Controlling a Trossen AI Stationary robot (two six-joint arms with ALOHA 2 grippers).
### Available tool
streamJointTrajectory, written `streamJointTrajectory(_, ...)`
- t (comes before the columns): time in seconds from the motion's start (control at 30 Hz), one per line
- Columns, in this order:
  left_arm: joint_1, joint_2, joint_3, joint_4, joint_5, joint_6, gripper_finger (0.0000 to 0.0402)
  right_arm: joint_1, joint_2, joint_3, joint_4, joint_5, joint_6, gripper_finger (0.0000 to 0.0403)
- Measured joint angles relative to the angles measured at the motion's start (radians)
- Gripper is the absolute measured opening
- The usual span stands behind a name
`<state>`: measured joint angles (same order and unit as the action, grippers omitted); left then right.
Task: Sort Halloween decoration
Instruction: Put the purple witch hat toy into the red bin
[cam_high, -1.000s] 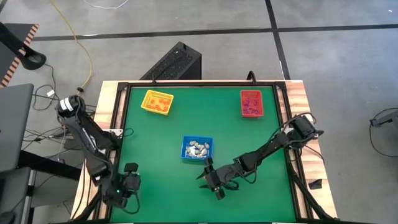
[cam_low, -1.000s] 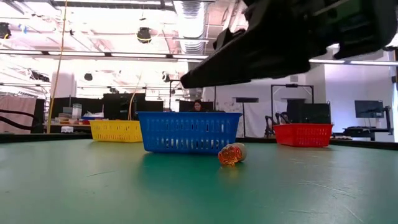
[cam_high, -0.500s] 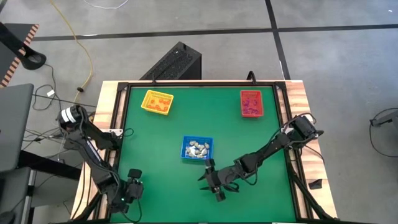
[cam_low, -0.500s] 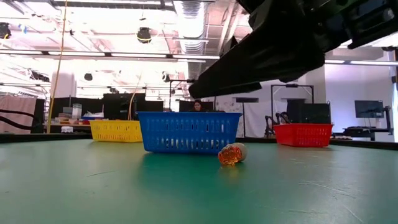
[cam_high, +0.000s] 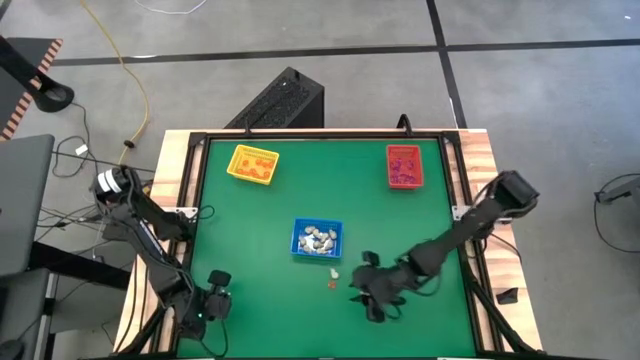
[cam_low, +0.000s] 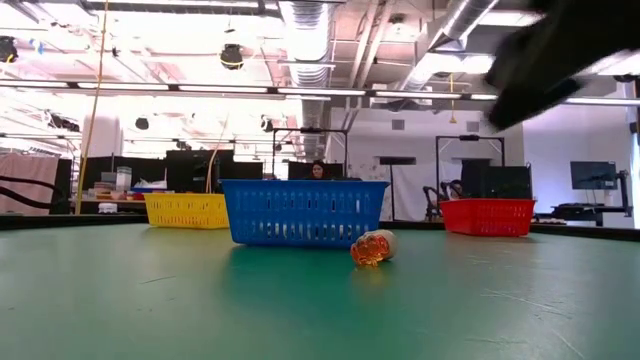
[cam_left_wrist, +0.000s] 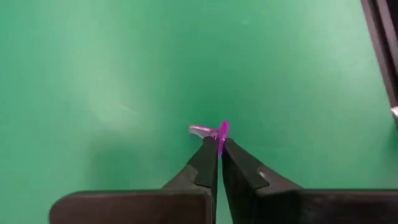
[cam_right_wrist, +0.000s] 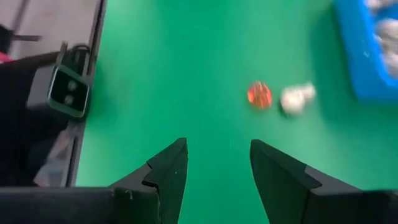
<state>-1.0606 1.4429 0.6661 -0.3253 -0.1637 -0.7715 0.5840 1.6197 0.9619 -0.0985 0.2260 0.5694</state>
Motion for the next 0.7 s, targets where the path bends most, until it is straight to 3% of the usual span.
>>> streamJointTrajectory(0.17, 0.075, -0.071, -0.001, 0.006, -0.097, 0.133, 0.0000, 0.164, -0.098, 0.000, -0.235, 0.290, 0.170, 0.0204)
streamJointTrajectory(0.33, 0.224, -0.088, -0.001, 0.139, -0.238, 0.453, 0.0000, 0.326, -0.118, 0.000, -0.491, 0.653, 0.391, 0.0204)
streamJointTrajectory(0.4, 0.316, -0.083, -0.001, 0.246, -0.259, 0.615, 0.0000, 0.370, -0.115, 0.000, -0.605, 0.712, 0.508, 0.0201)
streamJointTrajectory(0.5, 0.477, -0.080, -0.001, 0.446, -0.270, 0.864, 0.0000, 0.406, -0.115, -0.020, -0.756, 0.716, 0.703, 0.0193)
streamJointTrajectory(0.6, 0.663, -0.080, -0.001, 0.726, -0.175, 1.069, 0.0000, 0.424, -0.114, -0.060, -0.856, 0.717, 0.861, 0.0183)
streamJointTrajectory(0.7, 0.871, -0.053, 0.007, 0.987, 0.094, 1.133, 0.0000, 0.426, -0.114, -0.103, -0.898, 0.704, 0.963, 0.0175)
